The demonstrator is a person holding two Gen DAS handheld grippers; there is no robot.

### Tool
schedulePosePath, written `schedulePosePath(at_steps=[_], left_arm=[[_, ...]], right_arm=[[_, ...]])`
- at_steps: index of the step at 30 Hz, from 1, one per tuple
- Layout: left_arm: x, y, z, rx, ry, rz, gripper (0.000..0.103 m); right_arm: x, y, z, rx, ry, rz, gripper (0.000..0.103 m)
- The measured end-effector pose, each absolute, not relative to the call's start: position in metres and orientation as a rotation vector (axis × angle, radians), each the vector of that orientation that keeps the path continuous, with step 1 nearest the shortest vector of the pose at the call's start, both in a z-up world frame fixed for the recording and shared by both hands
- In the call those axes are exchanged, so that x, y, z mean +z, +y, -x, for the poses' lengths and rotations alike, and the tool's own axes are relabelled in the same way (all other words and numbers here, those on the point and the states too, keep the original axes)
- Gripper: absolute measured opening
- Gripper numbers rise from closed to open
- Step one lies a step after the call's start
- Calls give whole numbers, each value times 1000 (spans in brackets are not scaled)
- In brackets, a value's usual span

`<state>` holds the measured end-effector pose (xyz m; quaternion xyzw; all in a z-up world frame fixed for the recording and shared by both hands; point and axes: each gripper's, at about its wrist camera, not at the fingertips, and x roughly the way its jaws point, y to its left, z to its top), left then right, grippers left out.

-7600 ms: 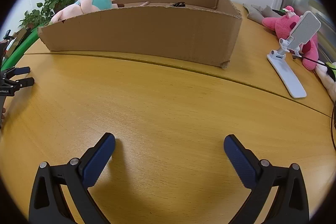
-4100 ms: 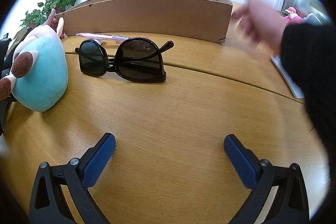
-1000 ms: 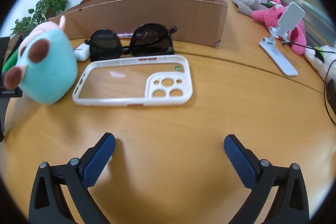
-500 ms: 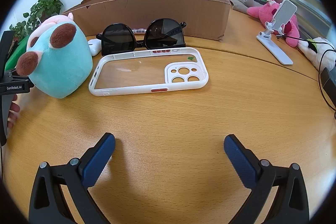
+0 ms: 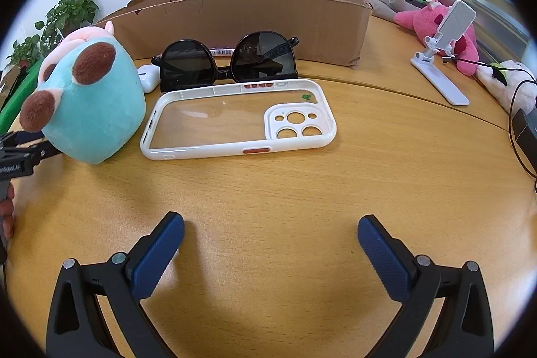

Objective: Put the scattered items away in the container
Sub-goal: 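Move the right gripper to the plush pig and close on its body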

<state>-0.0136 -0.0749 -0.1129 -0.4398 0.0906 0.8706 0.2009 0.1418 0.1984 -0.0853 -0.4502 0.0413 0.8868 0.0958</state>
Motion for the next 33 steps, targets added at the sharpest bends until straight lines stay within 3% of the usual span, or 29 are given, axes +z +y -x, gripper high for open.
schedulePosePath(at_steps=[11,16,20,24,29,33], left_arm=[[-112,-64,17,2463,239,1246,103],[-114,-68,15,2469,234,1247,103],[-114,-62,19,2466,238,1245,103],[-114,-62,19,2465,234,1245,103],[-112,-68,18,2446,243,1246,103],[-76,-97,34,2446,151,1135,103]], right_arm=[[-80,162,-130,2749,42,1378,102],[-33,158,-138,2956,61,1178,102],[-2,142,-120,3085,-44,1106,102],[-6,128,-83,3127,-45,1212,102],[-34,118,-55,3188,165,1439,101],[-49,108,-58,3202,192,1577,97]])
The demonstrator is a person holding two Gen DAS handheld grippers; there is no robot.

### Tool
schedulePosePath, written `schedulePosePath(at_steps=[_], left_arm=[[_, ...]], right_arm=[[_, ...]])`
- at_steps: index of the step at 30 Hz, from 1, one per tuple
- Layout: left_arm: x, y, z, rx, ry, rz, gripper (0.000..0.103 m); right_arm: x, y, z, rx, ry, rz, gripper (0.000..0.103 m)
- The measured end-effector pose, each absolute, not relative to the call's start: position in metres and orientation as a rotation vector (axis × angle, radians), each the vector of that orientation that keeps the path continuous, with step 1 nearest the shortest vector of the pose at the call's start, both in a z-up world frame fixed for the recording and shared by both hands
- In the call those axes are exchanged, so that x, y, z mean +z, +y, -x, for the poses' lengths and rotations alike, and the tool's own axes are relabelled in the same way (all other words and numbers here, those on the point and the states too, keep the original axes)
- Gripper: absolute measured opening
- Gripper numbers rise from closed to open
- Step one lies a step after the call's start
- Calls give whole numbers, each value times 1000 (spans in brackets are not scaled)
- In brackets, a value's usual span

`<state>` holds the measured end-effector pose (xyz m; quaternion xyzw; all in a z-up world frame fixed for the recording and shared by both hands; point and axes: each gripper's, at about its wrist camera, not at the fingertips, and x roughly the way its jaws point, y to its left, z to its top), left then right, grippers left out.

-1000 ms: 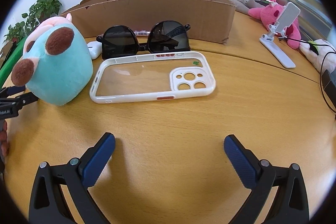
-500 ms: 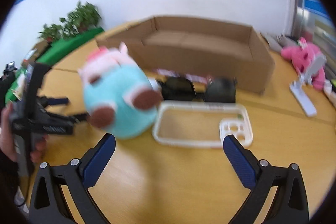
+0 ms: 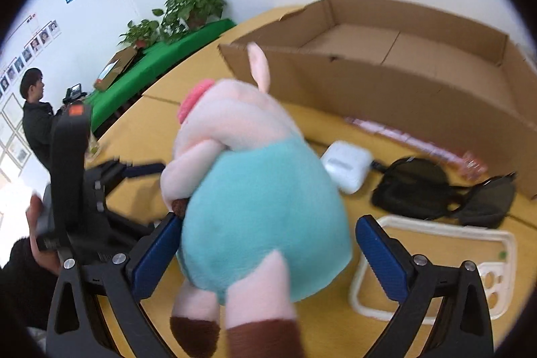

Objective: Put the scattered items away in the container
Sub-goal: 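Move the right gripper to the plush pig and close on its body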

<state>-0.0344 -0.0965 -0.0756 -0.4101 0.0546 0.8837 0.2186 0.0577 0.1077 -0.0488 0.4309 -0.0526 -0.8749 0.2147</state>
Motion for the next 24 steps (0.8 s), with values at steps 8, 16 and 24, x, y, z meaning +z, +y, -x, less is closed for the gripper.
schedulePosePath(at_steps=[8,16,24], left_arm=[[10,-83,115,2445,119,950,103],[-19,10,167,2217,279,1055,103],[-37,16,173,2075,156,1243,100]], right_arm=[[-57,106,-70,-2409,-245,-1194,86],[-58,109,-100,-2432,-256,-1192,84],[-61,125,-131,-2411,-393,-1198,84]])
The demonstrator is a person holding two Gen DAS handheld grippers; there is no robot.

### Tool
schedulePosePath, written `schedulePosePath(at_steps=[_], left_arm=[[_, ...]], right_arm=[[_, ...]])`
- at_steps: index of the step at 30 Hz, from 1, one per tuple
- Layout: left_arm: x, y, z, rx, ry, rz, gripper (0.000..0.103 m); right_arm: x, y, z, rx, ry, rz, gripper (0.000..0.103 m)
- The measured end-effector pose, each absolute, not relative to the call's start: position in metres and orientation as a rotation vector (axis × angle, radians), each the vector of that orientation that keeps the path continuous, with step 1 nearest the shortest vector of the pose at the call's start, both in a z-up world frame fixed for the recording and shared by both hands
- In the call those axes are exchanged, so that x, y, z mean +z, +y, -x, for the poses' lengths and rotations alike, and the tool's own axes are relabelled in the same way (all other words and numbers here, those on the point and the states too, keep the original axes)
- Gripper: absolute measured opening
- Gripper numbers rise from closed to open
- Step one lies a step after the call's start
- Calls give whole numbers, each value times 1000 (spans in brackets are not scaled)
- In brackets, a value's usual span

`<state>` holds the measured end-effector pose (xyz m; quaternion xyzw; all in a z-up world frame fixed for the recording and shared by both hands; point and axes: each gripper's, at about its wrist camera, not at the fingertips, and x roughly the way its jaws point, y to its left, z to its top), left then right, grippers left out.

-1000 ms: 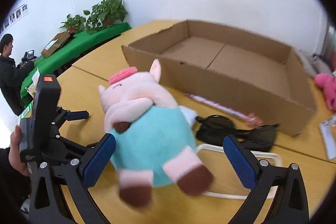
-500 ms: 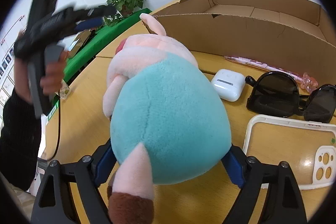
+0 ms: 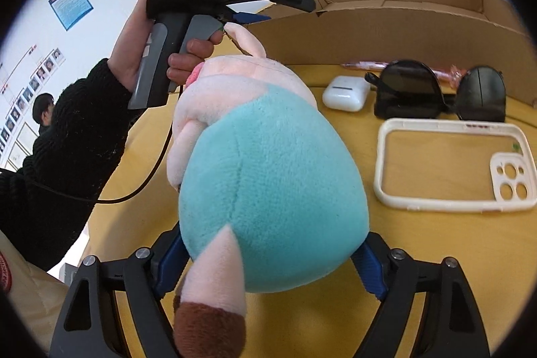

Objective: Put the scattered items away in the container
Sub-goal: 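Move the right gripper to the plush pig and close on its body, then lift the plush pig with the right gripper and carry it over the box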

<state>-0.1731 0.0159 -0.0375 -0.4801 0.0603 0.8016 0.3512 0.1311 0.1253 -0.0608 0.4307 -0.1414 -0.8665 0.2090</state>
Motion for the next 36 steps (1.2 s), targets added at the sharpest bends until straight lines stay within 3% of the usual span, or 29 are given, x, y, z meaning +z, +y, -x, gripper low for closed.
schedulePosePath(at_steps=[3,7,13,15,19,23,25,29,36], left_arm=[[-40,15,156,2090,259,1238,91],[-38,16,127,2117,364,1196,91],[-8,-19,83,2170,182,1087,97],[-15,-30,72,2151,95,1109,103],[-49,-29,59,2079,-26,1227,102],[-76,-38,68,1965,-343,1324,103],[-81,-35,65,1930,-384,1330,103],[-86,-29,59,1794,-452,1322,101],[-79,-17,48,1699,-427,1292,84]], right_arm=[[-60,130,-134,-2415,-418,-1189,84],[-58,131,-140,-2423,-433,-1176,84],[-59,132,-140,-2433,-507,-1181,84],[-61,134,-142,-2433,-569,-1179,84],[-65,136,-141,-2428,-698,-1169,84],[-67,136,-140,-2433,-736,-1173,84],[-66,134,-140,-2430,-731,-1179,84],[-64,138,-142,-2434,-702,-1193,82],[-64,134,-145,-2459,-636,-1212,76]])
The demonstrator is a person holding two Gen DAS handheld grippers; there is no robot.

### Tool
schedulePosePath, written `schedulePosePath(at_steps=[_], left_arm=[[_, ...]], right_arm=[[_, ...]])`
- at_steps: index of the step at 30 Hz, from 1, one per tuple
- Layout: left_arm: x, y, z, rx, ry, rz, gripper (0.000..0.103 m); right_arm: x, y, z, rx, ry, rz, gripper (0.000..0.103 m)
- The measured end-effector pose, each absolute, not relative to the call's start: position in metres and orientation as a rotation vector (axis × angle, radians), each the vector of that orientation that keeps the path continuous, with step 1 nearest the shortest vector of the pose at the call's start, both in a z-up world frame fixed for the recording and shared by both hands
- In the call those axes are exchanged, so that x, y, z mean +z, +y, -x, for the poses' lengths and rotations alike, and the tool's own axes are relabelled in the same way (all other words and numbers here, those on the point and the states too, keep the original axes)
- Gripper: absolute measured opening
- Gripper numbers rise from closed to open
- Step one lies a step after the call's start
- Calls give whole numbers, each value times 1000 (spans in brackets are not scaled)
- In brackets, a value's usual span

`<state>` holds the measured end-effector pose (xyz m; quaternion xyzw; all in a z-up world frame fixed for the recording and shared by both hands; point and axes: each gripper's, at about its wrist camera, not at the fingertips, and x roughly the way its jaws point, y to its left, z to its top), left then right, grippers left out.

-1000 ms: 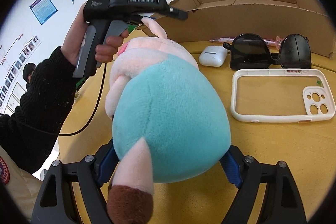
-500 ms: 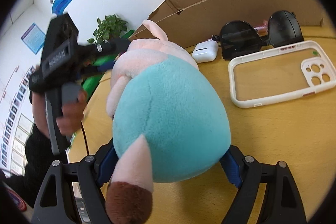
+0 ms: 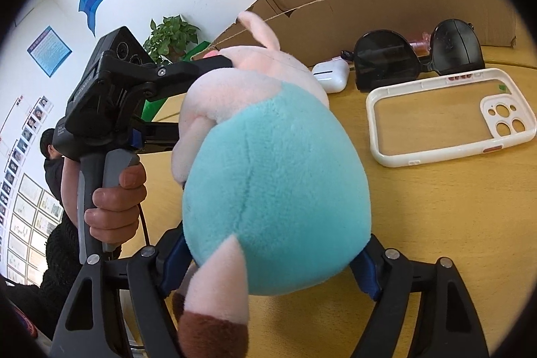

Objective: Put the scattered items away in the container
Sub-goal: 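Lift the plush pig with the right gripper and carry it over the box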

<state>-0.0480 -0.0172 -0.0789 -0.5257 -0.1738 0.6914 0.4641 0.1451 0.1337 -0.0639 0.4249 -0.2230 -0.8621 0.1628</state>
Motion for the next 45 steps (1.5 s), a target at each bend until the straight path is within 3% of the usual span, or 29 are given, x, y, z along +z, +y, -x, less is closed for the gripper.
schedulePosePath(at_steps=[3,18,37,45], left_arm=[[-68,-15,45,1715,-396,1283,80],[54,-24,60,1872,-266,1019,79],[266,-28,135,2058,-123,579,79],[273,-25,200,2138,-108,643,79]], right_arm=[[-58,132,-145,-2474,-591,-1219,74],[32,140,-127,-2570,-433,-973,72],[232,155,-23,-2675,-141,-496,72],[253,147,41,-2628,-153,-558,72]])
